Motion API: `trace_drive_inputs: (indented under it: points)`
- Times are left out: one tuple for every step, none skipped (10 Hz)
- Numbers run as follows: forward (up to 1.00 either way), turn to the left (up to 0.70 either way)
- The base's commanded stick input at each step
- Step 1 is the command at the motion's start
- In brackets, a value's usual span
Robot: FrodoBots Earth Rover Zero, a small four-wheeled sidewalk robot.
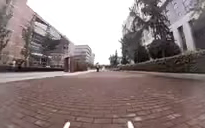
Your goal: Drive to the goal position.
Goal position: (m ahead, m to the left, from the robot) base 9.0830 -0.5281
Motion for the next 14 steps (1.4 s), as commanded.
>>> trace_drive_inputs:
  points:
    - [0.45, 0.0]
    - [0.45, 0.0]
    - [0.45, 0.0]
    - [0.45, 0.0]
    - [0.45, 0.0]
    - [0.45, 0.0]
    - [0.45, 0.0]
    - [0.45, 0.0]
    - [0.45, 0.0]
    - [0.45, 0.0]
    - [0.45, 0.0]
    - [0.45, 0.0]
    - [0.45, 0.0]
    - [0.45, 0.0]
